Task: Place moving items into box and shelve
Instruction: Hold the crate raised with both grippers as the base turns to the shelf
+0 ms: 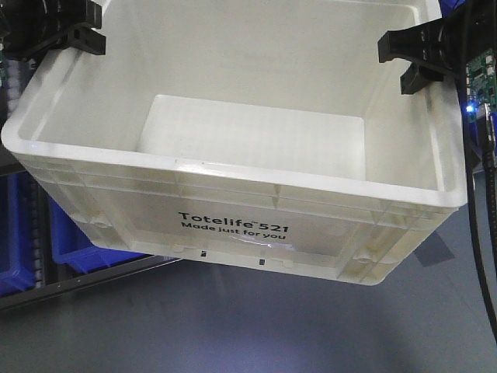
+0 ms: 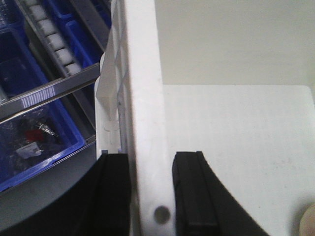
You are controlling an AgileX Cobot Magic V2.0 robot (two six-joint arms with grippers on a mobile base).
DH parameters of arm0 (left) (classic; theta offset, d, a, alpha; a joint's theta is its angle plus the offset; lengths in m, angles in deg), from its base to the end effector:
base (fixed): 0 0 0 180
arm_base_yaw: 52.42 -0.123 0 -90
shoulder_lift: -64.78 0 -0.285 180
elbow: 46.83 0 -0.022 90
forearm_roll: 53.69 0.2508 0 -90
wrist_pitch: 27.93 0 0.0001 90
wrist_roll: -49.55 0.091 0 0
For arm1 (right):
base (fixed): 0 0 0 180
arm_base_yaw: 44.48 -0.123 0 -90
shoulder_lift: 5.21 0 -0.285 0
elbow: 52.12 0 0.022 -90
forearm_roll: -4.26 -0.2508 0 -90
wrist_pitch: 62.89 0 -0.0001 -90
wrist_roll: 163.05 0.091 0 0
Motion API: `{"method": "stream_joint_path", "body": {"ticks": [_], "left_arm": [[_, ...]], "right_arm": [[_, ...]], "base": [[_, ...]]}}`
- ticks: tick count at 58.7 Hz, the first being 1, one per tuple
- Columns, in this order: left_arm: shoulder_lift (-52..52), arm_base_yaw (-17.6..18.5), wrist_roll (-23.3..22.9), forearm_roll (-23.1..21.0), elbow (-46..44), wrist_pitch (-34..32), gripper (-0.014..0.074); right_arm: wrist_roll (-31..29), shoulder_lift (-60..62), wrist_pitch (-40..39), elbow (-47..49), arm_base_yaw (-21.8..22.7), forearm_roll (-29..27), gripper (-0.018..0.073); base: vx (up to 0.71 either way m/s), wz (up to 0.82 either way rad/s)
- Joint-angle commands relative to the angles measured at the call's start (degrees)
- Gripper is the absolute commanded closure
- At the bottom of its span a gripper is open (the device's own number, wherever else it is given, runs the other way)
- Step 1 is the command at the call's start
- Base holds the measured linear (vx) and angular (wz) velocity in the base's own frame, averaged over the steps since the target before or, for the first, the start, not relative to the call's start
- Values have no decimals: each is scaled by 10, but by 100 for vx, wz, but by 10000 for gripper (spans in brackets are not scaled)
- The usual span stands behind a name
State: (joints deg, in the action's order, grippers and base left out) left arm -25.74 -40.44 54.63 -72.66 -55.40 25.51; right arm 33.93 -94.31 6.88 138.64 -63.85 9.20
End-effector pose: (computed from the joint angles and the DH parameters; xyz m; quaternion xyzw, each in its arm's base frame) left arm 0.2994 -0.0878 0.4040 0.0952 0.9085 -0.1820 0.3641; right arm 0.2710 0.0875 0.4032 -0.0233 0.9604 0.0448 0.2742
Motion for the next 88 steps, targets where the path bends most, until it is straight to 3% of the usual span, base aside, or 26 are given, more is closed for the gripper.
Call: {"method": "stream_joint_path", "body": {"ticks": [1,44,88], "left_arm": [[31,12,1,-78,-28,-61,596],[31,12,1,-78,-28,-61,596],[31,12,1,-79,-28,-61,594]], "right_arm": [[-12,24,-71,27,-6,-30,564],[-12,24,-70,27,-6,-30,564],[-12,24,-70,27,-6,-30,564]], "base": [[-11,50],[-1,41],[15,12]]}}
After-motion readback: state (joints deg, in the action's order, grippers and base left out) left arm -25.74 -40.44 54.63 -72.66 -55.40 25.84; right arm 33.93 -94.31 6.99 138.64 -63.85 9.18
